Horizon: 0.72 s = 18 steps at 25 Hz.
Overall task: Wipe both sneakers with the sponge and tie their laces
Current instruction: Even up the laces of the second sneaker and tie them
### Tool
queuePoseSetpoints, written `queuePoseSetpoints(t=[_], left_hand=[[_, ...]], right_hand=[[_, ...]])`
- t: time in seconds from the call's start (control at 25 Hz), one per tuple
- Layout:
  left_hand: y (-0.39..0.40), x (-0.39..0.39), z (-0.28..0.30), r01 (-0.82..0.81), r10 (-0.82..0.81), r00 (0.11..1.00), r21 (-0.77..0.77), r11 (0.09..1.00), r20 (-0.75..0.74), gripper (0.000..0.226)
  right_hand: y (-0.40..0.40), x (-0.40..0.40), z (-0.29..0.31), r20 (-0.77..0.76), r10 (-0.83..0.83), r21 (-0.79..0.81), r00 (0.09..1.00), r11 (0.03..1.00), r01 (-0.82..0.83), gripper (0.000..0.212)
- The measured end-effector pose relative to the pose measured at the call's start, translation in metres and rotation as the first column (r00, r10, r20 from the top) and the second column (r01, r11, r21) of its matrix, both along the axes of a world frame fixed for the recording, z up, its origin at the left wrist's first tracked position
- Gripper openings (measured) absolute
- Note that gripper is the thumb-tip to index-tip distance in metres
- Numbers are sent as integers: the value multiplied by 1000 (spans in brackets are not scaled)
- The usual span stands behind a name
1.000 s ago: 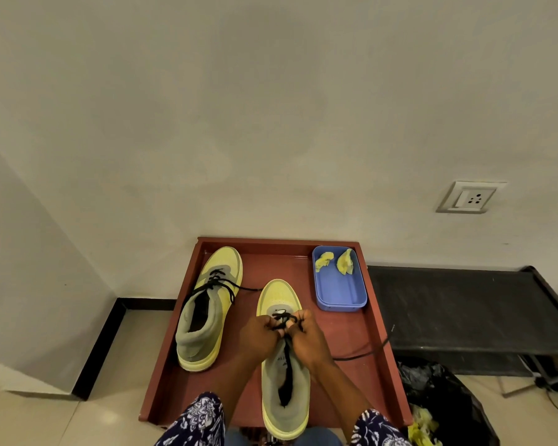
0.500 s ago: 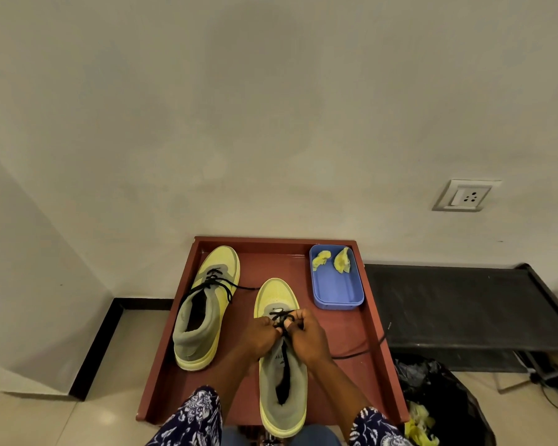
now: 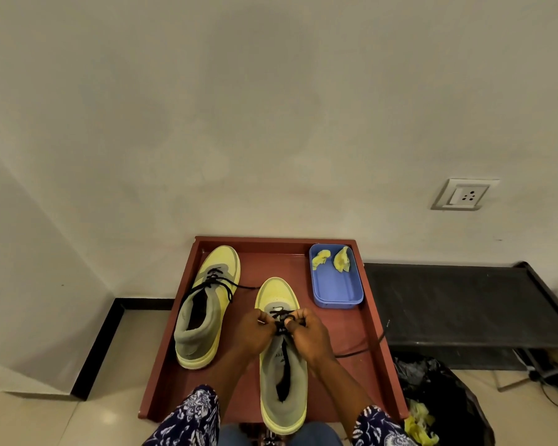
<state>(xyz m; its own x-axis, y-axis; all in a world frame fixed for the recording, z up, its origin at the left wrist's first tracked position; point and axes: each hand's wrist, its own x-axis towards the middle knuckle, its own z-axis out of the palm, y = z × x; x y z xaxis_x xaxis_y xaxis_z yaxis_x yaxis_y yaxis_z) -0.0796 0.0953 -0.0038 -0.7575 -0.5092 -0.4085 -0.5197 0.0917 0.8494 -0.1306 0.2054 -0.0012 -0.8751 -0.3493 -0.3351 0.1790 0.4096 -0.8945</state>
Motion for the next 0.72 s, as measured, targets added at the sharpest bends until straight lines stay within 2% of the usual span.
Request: queuePoseSetpoints(t=[0.16, 0.36, 0.52, 0.72], left_hand=[[2, 9, 1, -95, 110, 992, 220, 971, -61, 22], [6, 13, -1, -192, 234, 967, 318, 928, -100, 27], [11, 15, 0, -212, 276, 943, 303, 929, -188, 22], [2, 15, 1, -133, 176, 949, 173, 976, -262, 21]], right_hand=[[5, -1, 1, -72, 7, 66, 997, 998, -3, 23], [15, -3, -1, -193, 57, 162, 980, 987, -26, 14], [16, -2, -5, -199, 98, 134, 975, 988, -72, 14], [13, -3, -9, -242, 211, 152, 947, 972, -178, 15]])
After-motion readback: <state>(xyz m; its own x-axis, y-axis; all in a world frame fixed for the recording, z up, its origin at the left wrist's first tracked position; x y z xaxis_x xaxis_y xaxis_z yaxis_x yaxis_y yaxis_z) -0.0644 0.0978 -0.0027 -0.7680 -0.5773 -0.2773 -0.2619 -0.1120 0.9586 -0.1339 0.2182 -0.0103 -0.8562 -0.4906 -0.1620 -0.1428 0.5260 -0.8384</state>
